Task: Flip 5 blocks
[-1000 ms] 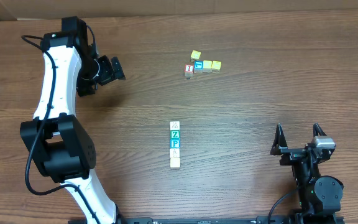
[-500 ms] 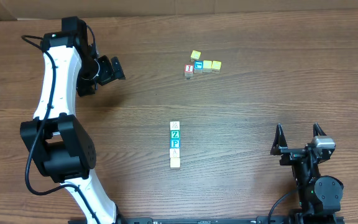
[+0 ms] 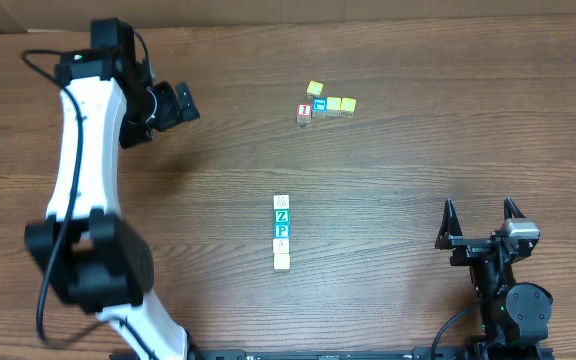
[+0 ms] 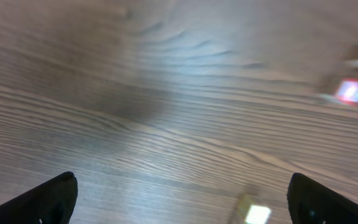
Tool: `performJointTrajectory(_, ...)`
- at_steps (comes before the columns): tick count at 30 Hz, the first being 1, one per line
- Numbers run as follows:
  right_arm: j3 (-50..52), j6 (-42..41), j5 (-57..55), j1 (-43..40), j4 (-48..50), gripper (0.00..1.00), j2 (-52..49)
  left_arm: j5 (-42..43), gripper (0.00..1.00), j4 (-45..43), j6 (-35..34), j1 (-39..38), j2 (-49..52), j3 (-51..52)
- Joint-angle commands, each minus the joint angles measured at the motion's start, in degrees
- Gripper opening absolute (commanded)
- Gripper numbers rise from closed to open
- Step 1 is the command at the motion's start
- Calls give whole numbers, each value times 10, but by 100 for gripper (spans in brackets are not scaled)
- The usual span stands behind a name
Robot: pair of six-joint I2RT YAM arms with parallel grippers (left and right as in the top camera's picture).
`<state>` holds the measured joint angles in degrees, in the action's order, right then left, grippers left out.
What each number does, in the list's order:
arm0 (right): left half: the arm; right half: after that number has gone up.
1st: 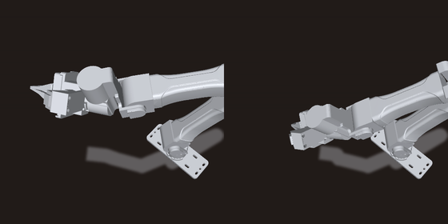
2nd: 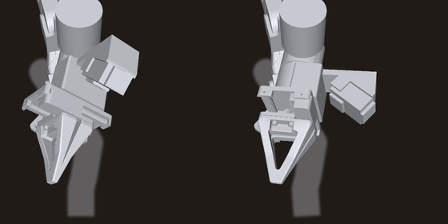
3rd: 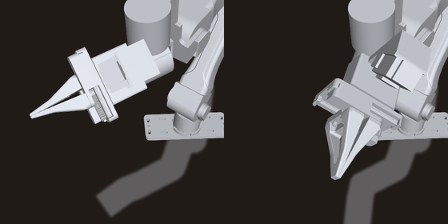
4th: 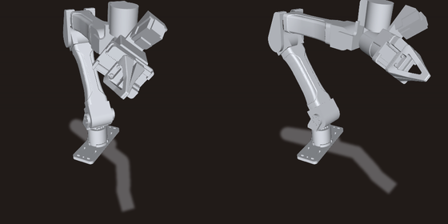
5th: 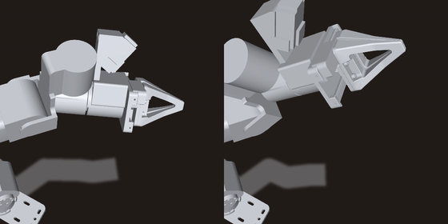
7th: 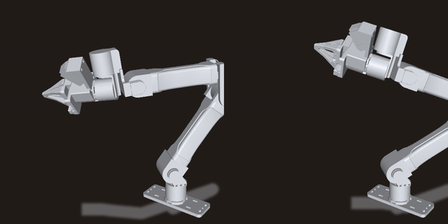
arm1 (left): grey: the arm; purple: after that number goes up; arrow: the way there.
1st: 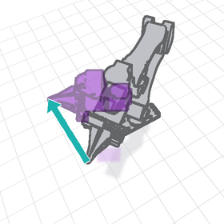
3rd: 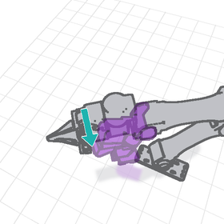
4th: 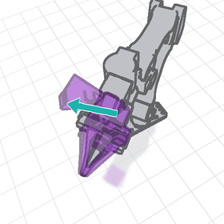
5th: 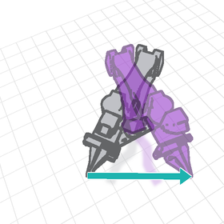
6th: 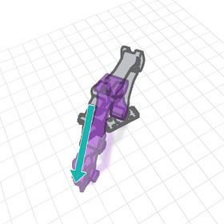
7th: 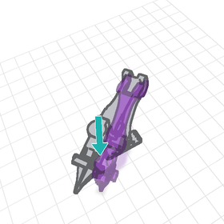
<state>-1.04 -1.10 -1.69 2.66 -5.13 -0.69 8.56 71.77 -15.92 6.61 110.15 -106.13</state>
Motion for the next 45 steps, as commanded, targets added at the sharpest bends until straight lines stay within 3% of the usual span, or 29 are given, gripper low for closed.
performJointTrajectory(1, 6, -2, 1, -1, 5, 100, 5, -1, 100, 0, 11, -19, -128, -9)
performJointTrajectory(10, 6, -2, 1, -1, 5, 100, 5, -2, 100, 0, 11, -25, -323, -9)
performJointTrajectory(15, 6, -2, 1, -1, 5, 100, 5, -79, 100, 3, 12, -25, -410, -9)
performJointTrajectory(24, 6, -2, 1, -1, 5, 100, 5, -122, 100, 5, 16, -25, -497, 0)
performJointTrajectory(29, 6, -2, 1, -1, 5, 100, 5, -120, 100, 4, 16, -25, -553, 54)
performJointTrajectory(35, 6, -2, 1, -1, 5, 100, 5, -120, 100, -18, 16, -25, -652, 188)
performJointTrajectory(39, 6, -2, 1, -1, 5, 100, 5, -120, 100, -87, 16, -25, -714, 267)
performJointTrajectory(45, 6, -2, 1, -1, 5, 100, 5, -106, 100, -304, 16, -25, -810, 368)
